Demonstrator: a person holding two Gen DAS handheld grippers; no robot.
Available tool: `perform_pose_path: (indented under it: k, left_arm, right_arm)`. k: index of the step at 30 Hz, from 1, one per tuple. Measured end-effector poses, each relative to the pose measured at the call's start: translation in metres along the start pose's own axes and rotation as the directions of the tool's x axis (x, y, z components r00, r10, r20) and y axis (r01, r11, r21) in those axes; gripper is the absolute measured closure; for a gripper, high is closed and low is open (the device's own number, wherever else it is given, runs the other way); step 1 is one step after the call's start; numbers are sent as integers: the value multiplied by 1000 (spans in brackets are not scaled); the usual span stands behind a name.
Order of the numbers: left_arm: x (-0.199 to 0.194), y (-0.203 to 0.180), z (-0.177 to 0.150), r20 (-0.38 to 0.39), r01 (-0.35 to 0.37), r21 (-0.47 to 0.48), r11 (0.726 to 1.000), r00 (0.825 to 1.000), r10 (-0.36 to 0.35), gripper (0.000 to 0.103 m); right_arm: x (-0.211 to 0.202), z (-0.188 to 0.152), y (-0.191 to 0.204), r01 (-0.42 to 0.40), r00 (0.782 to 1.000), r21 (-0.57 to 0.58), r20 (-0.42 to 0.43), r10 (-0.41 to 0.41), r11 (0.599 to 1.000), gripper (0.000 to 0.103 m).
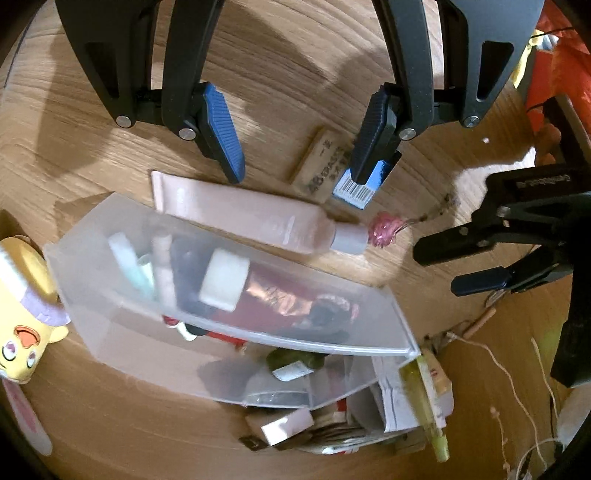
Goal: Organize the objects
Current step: 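Withdraw both tools toward the pink keychain and beige eraser, then grasp the pink keychain with the left tool while the right tool grasps the beige eraser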
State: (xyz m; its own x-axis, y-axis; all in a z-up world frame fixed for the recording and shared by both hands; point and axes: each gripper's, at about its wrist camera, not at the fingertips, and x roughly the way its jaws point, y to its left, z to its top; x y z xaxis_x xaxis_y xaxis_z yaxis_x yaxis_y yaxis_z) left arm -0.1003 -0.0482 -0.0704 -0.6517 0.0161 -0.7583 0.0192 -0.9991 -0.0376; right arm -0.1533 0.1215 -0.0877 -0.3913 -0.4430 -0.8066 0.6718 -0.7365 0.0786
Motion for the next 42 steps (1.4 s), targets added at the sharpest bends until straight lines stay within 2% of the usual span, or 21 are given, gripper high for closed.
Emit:
perform_pose_path:
  k: [4,10,16,18,20,22,24,26,33,42]
  left_arm:
    - [7,-2,-4,-28,10,6,1000,1000,-10,26]
    - [6,-14,-1,-25,24,54,998,999,-23,26]
    - [15,-18,2,-48,30,55,998,998,-28,27]
    - [17,-20,2,-58,33,61,998,998,-29,38]
    - [19,-23,2,-66,44,65,997,997,-40,41]
    - [19,-24,3,-57,31,66,997,998,-27,48]
    - [22,-24,4,-59,23,65,998,998,-19,64]
    - [23,-24,4,-53,13,64,998,999,-10,74]
    - [16,-21,3,-30,27,50,998,999,-26,76]
    - [-9,-15,6,31,42,4,999,999,-42,76]
  right_arm:
    - [0,-1,3,7,1000,-6,-3,-7,1000,47]
    - [-5,-5,-10,16,1000,29,-7,-16,999,48]
    - [-10,-9,-16,37,999,29,-6,-37,999,56]
    - [-8,-7,-14,26,1000,20,-6,-26,999,61]
    - [-5,-4,-10,12,1000,6,-6,-12,1000,67]
    - [-2,-1,-5,7,1000,-14,-6,-7,1000,72]
    - [0,1,-2,4,1000,-25,-6,-5,1000,74]
    - [2,2,-1,2,1000,-32,-1,-2,999,76]
    - [-7,-2,-4,-12,1000,4,26,11,1000,79]
    - [-37,3,-11,-8,994,38,113,4,999,81]
